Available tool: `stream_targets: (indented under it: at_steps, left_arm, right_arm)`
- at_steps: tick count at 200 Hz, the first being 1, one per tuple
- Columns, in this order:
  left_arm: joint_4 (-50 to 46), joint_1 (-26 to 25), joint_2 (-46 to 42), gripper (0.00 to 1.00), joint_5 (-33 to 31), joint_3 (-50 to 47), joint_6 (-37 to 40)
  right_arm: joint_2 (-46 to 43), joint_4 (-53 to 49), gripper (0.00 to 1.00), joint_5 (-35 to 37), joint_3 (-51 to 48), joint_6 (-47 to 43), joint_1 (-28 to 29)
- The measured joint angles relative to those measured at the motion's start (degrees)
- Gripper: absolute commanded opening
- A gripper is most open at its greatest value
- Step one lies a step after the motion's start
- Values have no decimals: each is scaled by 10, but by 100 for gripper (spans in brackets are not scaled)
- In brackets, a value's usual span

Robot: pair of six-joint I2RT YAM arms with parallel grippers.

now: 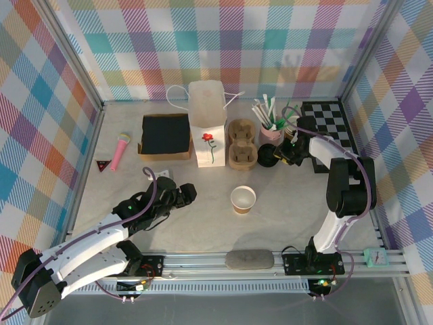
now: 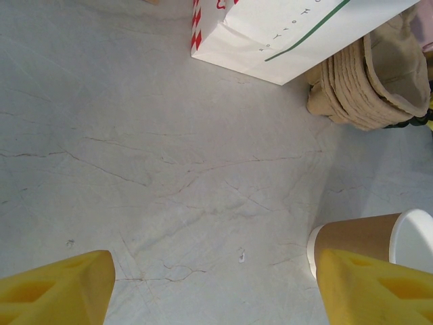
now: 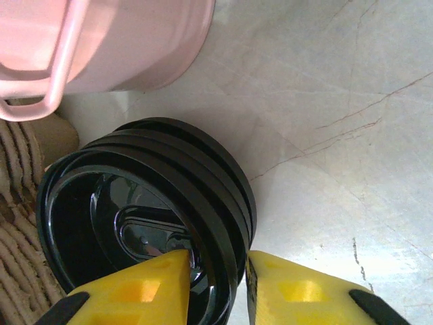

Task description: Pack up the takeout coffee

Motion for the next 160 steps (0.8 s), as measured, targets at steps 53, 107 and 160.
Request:
stream_targets:
  at_steps: [53, 107, 160]
  left_arm:
    - [-1, 0, -6, 78, -2, 0, 0]
    - [-2, 0, -9, 78, -2, 0, 0]
    - [-6, 0, -17, 78, -2, 0, 0]
  right_arm:
    - [2, 2, 23, 0, 5, 4, 0]
    - [6, 3, 29, 0, 5, 4, 1]
    - [17, 4, 24, 0, 5, 4, 5]
